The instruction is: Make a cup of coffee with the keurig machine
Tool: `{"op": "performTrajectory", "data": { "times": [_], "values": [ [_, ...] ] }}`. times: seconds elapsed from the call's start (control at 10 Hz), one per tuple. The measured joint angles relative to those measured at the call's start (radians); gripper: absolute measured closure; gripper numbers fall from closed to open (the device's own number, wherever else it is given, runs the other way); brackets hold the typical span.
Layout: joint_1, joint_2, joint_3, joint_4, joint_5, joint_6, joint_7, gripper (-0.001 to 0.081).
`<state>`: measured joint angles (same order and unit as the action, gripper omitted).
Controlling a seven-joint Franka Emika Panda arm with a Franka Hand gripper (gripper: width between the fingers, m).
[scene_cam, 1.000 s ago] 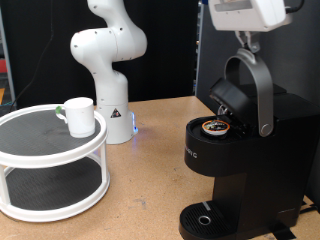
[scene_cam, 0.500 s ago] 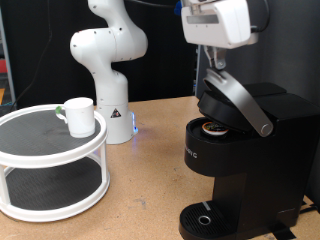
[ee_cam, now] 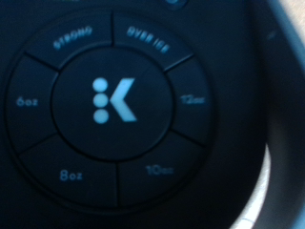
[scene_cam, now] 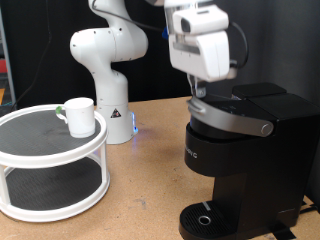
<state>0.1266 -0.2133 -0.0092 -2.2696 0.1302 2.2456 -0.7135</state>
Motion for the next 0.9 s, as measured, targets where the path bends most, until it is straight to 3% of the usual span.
{"op": "performTrajectory", "data": {
  "times": [0.3,0.9],
  "values": [
    [-0.001,0.045,0.000,-0.065,-0.007,0.125,0.000,0.0799],
    [0.001,0.047,-0.001,-0.064,0.030,0.137,-0.010,0.0799]
  ]
}}
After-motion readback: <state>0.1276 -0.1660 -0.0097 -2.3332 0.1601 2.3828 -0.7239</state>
